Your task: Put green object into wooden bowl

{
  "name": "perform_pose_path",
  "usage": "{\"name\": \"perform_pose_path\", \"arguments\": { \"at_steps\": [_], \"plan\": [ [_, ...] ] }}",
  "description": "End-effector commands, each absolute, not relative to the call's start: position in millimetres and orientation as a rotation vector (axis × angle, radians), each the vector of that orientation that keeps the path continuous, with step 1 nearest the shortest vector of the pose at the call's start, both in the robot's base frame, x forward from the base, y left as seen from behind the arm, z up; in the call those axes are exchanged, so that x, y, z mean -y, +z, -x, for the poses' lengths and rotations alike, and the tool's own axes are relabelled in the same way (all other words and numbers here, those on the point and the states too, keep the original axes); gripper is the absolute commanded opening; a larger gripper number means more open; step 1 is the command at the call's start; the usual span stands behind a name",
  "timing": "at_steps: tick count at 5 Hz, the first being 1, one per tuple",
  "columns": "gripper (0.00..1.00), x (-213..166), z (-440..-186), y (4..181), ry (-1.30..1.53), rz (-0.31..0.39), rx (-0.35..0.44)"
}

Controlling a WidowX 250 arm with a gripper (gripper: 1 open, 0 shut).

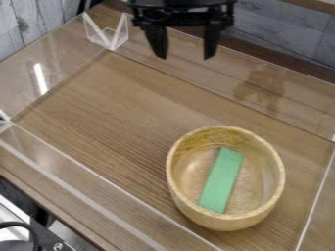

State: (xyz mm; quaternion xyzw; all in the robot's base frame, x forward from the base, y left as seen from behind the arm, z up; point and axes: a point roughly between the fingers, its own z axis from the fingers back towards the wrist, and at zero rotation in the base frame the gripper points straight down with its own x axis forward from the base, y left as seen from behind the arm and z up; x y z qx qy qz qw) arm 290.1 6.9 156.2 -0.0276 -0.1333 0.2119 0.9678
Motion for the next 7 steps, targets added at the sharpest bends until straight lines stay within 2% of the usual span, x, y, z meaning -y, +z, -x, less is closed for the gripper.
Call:
{"name": "perform_pose_path", "arguments": {
  "at_steps": [1, 2, 3, 4, 5, 6, 7],
  "plan": [
    [1.00, 2.1, -310.6, 161.1, 0.372, 0.063, 0.333],
    [0.00, 6.5, -320.0, 145.5, 0.390, 0.047, 0.336],
    [0.00, 13.4, -331.1, 124.4, 0.410, 0.026, 0.332],
    [0.00, 4.5, -345.0, 110.8, 0.452, 0.003, 0.329],
    [0.00, -2.7, -352.0, 106.3, 0.490, -0.010, 0.321],
    [1.00, -3.6, -356.4, 98.1, 0.530, -0.025, 0.311],
    [1.00, -4.3, -360.3, 90.9, 0.568, -0.039, 0.300]
  ]
}}
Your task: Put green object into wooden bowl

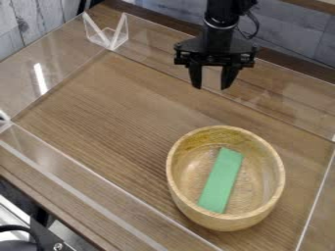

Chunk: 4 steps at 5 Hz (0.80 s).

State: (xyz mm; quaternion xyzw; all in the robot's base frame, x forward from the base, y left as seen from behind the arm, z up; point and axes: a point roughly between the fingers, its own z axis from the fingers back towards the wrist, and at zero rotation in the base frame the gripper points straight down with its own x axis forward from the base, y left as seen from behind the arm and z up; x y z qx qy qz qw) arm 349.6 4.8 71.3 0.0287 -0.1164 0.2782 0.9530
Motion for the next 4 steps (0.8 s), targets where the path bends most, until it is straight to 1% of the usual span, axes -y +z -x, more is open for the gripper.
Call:
{"name": "perform_pose_path", "arguments": {
  "at_steps": [1, 2, 3, 4],
  "plan": [
    [0.00, -1.9, -371.9, 79.5, 0.533, -0.040, 0.298],
    [0.00, 1.3, -379.7, 68.9, 0.498, -0.038, 0.297],
    [1.00, 3.7, -379.4, 69.9, 0.465, -0.028, 0.286],
    [1.00, -5.2, -375.7, 74.2, 0.503, -0.019, 0.277]
  ]
}}
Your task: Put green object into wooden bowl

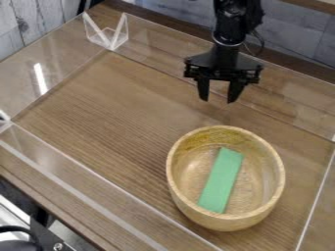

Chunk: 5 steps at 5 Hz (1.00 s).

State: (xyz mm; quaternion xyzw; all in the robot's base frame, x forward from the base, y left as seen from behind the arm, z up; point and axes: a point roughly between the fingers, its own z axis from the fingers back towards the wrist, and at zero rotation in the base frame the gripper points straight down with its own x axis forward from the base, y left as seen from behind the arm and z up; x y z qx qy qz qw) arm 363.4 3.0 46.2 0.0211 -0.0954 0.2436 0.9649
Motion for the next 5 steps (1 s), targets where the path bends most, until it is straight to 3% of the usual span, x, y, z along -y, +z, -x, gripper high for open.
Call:
{"name": "perform_pose_path", "arguments": {
  "at_steps": [1, 2, 3, 4, 5],
  "plan": [
    [1.00, -15.2, -373.0, 82.4, 0.539, -0.014, 0.284],
    [1.00, -26.3, -367.5, 104.1, 0.583, -0.004, 0.299],
    [1.00, -34.6, -368.4, 114.7, 0.633, 0.001, 0.303],
    [1.00, -51.1, -364.4, 113.8, 0.649, 0.000, 0.297],
    [1.00, -39.9, -375.8, 106.5, 0.669, -0.001, 0.293]
  ]
}}
